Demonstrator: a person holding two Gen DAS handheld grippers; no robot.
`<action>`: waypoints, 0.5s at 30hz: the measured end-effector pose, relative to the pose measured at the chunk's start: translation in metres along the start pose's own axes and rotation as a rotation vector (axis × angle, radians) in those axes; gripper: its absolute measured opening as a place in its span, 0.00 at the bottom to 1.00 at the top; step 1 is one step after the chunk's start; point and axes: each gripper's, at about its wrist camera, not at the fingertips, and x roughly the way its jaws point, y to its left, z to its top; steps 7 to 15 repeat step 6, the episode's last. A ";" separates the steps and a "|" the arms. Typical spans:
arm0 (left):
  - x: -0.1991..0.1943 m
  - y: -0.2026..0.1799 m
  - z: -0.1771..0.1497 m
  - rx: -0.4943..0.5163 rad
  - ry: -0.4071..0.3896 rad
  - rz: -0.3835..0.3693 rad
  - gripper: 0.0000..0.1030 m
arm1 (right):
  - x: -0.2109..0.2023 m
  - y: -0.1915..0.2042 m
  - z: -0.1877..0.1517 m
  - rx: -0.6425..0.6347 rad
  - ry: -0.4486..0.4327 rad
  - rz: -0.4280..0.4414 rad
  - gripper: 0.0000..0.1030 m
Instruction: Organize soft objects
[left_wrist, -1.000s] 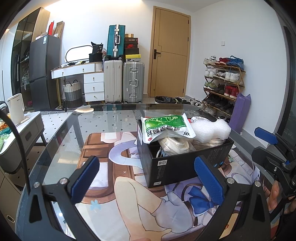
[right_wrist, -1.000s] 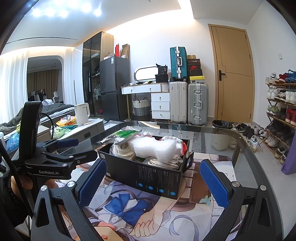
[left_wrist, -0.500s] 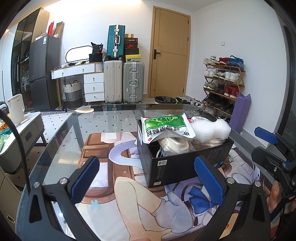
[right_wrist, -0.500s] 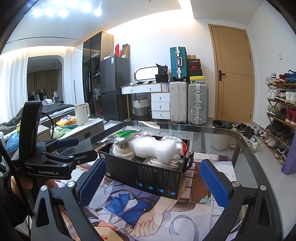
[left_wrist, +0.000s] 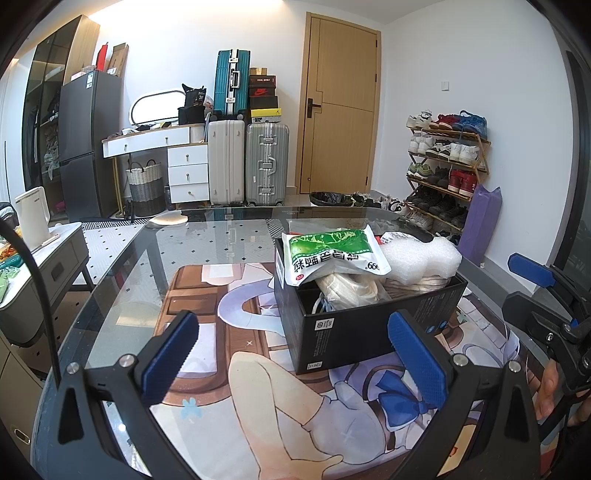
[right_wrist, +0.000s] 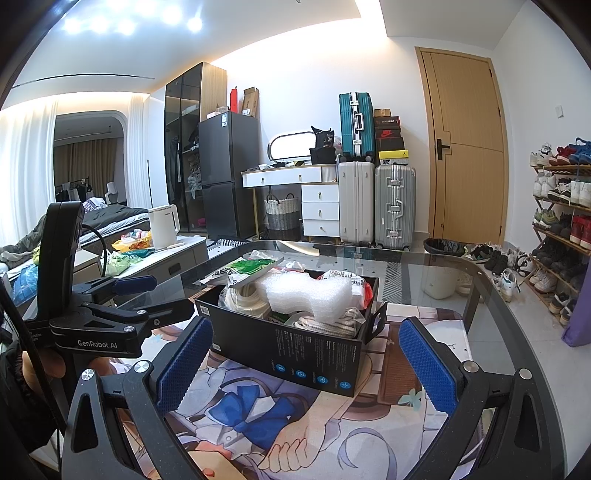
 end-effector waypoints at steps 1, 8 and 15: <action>0.000 0.000 0.000 0.000 -0.001 0.000 1.00 | 0.000 0.000 0.000 0.000 0.000 0.000 1.00; -0.001 0.001 0.000 0.004 -0.004 0.001 1.00 | 0.000 0.000 0.000 -0.001 0.000 -0.001 1.00; -0.001 0.001 0.000 0.004 -0.004 0.001 1.00 | 0.000 0.000 0.000 -0.001 0.000 -0.001 1.00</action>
